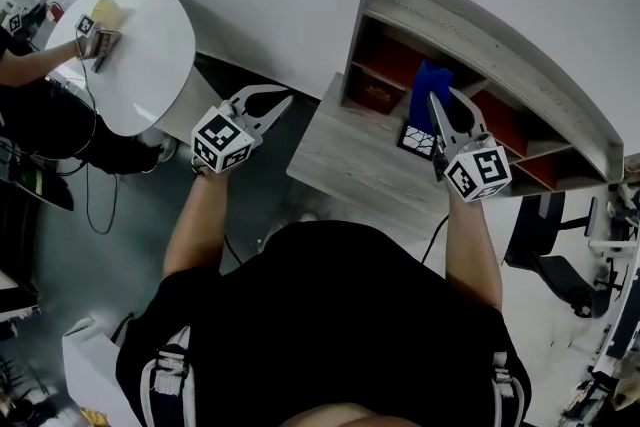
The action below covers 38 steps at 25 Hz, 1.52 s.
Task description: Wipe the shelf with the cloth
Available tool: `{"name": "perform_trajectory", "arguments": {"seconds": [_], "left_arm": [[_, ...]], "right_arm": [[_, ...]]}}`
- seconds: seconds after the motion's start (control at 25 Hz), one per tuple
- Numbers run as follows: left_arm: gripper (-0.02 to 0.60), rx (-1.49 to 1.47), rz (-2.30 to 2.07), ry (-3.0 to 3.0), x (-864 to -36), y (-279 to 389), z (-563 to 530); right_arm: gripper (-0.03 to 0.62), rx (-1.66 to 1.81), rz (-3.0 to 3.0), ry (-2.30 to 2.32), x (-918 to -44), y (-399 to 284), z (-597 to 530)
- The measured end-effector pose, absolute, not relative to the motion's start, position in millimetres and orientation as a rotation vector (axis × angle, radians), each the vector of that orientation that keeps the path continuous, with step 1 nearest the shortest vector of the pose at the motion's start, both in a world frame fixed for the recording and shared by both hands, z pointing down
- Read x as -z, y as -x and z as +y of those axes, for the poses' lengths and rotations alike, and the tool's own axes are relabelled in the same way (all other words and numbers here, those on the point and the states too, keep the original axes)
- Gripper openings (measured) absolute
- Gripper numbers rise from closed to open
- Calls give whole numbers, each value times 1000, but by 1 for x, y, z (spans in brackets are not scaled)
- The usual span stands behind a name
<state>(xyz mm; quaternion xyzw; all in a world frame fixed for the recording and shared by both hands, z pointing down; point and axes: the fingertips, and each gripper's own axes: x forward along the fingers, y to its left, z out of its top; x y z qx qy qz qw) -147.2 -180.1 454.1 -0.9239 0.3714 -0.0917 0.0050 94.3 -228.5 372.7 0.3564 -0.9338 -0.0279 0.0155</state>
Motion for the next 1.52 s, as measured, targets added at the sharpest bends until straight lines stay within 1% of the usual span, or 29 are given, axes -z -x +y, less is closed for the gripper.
{"name": "perform_trajectory", "arguments": {"seconds": [0.2,0.64,0.88,1.08,1.52], "left_arm": [[17,275,1126,2899,-449,166,-199],[17,247,999,2939,-444,185,-224],[17,206,1005,2952,-447,197,-234],[17,170,990,2958,-442,190,-231],[17,207,1031,2955,-444,187,-230]], "right_arm": [[74,94,-2891,-1151,-370,-76,-236],[74,53,-2838,-1238,-373,-50,-244],[74,44,-2802,-1226,-382,-36,-246],[74,25,-2791,-1207,-389,-35,-245],[74,-20,-2788,-1191,-407,-45,-261]]}}
